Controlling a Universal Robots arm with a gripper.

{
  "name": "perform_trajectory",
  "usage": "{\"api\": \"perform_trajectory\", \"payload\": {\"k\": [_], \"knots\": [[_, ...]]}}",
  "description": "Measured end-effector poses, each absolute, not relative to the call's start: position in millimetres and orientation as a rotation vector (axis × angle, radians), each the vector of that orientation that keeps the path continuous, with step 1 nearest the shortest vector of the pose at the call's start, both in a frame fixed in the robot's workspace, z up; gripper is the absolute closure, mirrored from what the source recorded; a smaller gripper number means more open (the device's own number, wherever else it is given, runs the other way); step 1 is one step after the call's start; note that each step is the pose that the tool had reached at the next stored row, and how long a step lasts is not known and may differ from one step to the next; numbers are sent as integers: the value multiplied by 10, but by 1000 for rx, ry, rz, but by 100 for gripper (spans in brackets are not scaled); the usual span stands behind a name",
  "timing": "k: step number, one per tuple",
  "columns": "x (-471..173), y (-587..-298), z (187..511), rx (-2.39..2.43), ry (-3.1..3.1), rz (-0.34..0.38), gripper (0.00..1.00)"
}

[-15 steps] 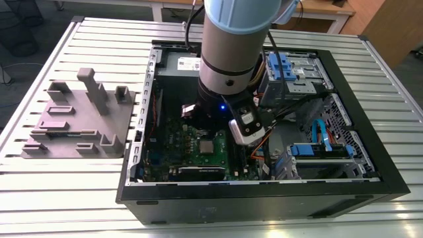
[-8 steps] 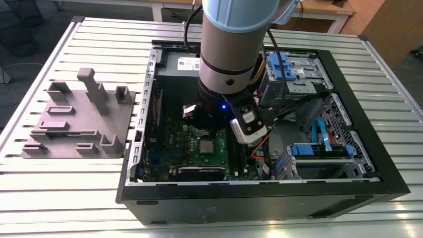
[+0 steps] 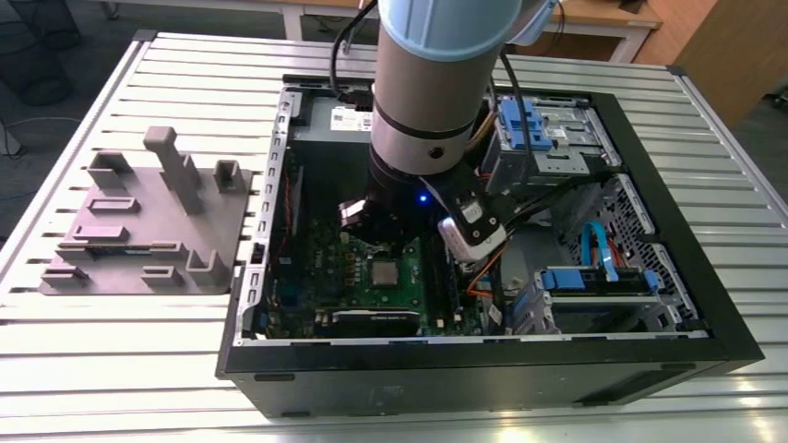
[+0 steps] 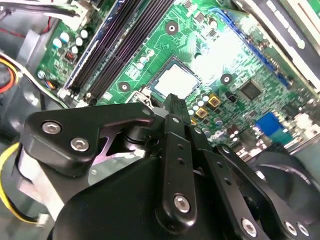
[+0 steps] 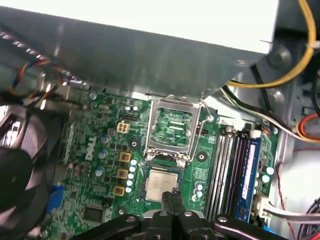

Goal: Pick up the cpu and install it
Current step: 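Close the cpu cover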

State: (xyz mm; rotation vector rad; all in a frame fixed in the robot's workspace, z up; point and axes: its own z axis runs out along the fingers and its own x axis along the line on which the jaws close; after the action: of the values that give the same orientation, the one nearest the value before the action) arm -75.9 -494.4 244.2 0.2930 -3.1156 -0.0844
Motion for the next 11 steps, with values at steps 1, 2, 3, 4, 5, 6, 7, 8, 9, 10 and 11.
{"api": "perform_trajectory", "payload": {"k": [1, 2, 3, 4, 5, 6, 7, 8, 9, 10, 11], "knots": [[-759, -4944, 2442, 321, -3112, -84, 89], [-759, -4944, 2442, 349, -3109, -84, 89], [-759, -4944, 2441, 377, -3105, -84, 89], [-759, -4944, 2441, 404, -3101, -84, 89], [-759, -4944, 2441, 432, -3097, -83, 89], [-759, -4944, 2441, 460, -3093, -83, 89], [-759, -4944, 2441, 488, -3088, -83, 89], [-759, -4944, 2441, 518, -3082, -83, 89], [-759, -4944, 2441, 545, -3077, -82, 89], [-759, -4944, 2441, 570, -3072, -82, 89], [-759, -4944, 2441, 593, -3067, -82, 89]]}}
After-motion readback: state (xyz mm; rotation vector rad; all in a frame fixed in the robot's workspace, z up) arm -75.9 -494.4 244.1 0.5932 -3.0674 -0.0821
